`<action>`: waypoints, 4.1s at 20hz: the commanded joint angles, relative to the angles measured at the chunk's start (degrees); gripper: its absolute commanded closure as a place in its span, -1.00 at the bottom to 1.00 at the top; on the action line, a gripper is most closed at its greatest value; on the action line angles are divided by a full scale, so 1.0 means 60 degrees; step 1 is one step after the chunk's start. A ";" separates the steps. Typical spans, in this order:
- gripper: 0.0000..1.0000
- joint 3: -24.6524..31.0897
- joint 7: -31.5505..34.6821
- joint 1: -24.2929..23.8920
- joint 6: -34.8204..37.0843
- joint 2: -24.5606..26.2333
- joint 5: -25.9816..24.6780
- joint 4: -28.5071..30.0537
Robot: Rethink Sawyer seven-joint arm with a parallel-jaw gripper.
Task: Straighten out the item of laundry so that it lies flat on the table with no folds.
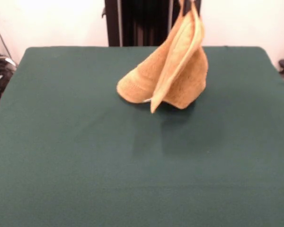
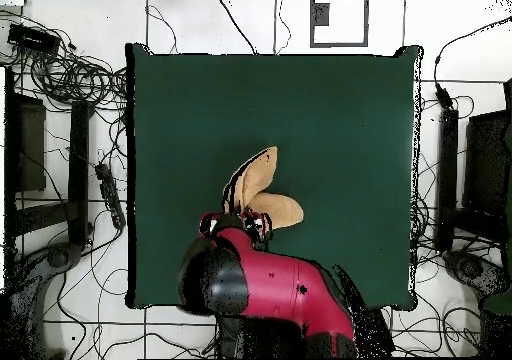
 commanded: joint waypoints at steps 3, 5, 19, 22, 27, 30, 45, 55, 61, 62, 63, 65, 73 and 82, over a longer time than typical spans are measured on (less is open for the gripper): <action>1.00 -0.0748 0.3079 0.1031 0.1455 -0.0445 0.0742 -0.0142; 1.00 -0.1113 0.3306 0.1425 0.1652 -0.0532 0.0757 -0.0236; 1.00 0.0006 0.0929 -0.0268 0.2522 0.0340 0.0787 -0.2033; 1.00 -0.0042 0.0906 -0.0271 0.3200 0.0244 0.0598 -0.2543; 1.00 0.0059 0.0711 -0.0510 0.3913 0.0044 0.0569 -0.3080; 1.00 0.0186 0.0494 -0.0668 0.4005 0.0072 0.0594 -0.3249; 1.00 0.1076 0.0329 -0.1094 0.1842 0.0553 0.0787 -0.2035; 1.00 0.1253 0.0929 -0.1055 0.1186 0.1367 0.0275 -0.1834; 1.00 0.1495 0.1045 -0.1228 0.0557 0.1579 0.0384 -0.1528; 1.00 0.1508 0.0979 -0.1261 0.0536 0.1615 0.0340 -0.1576; 1.00 0.1546 0.0940 -0.1304 0.0463 0.1649 0.0315 -0.1553; 1.00 0.1595 0.0965 -0.1332 0.0260 0.1759 0.0263 -0.1484; 1.00 0.1635 0.1893 -0.1064 -0.1255 0.2427 0.0356 -0.0744; 1.00 0.1078 0.2671 -0.0242 -0.1441 0.2282 0.0956 -0.0199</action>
